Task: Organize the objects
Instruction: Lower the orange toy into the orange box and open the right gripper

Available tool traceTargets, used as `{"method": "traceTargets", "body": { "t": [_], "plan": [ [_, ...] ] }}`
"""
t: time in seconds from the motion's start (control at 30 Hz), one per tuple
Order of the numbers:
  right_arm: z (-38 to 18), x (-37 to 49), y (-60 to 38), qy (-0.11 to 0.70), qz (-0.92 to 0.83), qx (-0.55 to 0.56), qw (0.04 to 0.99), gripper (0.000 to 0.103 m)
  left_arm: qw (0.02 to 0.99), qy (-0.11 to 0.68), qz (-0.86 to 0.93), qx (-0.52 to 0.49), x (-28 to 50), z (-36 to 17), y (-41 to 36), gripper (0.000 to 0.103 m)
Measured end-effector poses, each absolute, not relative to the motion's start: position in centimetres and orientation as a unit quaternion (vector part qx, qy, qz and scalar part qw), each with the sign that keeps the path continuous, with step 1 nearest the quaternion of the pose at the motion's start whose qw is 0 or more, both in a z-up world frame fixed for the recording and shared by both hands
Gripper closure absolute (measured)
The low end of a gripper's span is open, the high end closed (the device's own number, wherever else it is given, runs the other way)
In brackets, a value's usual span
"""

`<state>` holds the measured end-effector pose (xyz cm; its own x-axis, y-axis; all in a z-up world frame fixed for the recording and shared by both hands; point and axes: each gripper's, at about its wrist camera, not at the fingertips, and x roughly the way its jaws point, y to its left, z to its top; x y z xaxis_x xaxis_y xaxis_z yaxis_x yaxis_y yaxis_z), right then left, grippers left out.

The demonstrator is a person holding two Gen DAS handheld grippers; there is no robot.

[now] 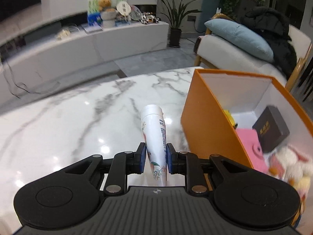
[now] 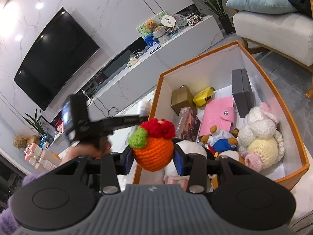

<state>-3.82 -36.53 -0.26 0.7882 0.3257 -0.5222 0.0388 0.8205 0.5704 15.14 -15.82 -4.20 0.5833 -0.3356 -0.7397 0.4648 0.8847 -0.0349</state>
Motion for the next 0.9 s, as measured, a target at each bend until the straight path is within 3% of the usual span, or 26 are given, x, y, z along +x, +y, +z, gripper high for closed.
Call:
{"method": "traceTargets", "body": {
  "t": [0.47, 0.73, 0.9],
  "plan": [
    [3.3, 0.8, -40.1, 0.304, -0.023, 0.244, 0.920, 0.059, 0.925, 0.319, -0.203, 0.024, 3.1, -3.3, -9.2, 0.078],
    [-0.1, 13.4, -43.1, 0.399, -0.014, 0.261, 0.879, 0.059, 0.921, 0.320, -0.222, 0.020, 3.2, -3.9, -7.1, 0.078],
    [-2.6, 16.0, -42.8, 0.426, -0.048, 0.228, 0.874, 0.059, 0.917, 0.341, -0.206, 0.019, 3.9, -5.5, -6.2, 0.078]
  ]
}}
